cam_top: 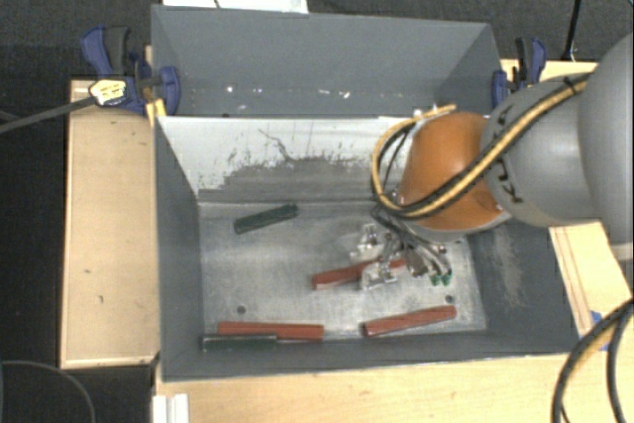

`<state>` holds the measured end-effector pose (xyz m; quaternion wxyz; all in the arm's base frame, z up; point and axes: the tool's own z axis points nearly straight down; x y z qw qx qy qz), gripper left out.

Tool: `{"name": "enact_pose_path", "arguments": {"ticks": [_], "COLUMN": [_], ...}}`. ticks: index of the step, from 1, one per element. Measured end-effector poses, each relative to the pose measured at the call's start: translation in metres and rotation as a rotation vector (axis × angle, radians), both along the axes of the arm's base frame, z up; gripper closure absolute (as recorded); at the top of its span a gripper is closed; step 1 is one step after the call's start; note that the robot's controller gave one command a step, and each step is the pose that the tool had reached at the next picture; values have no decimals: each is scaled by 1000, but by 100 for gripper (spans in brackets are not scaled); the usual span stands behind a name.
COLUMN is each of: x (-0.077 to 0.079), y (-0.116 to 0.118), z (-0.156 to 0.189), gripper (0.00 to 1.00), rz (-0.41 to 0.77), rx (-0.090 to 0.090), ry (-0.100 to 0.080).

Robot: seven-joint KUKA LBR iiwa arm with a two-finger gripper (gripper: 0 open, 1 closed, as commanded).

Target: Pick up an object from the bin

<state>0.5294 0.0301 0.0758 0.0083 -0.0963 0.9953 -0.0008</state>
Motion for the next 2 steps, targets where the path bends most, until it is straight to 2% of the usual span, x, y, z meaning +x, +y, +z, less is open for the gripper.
{"name": "enact_pose_path", "arguments": {"ticks": [2], "x": [-1], "y": [0], "z": [2], "gripper": [100], "rz": [1], "rx": [0], "ry": [4]}}
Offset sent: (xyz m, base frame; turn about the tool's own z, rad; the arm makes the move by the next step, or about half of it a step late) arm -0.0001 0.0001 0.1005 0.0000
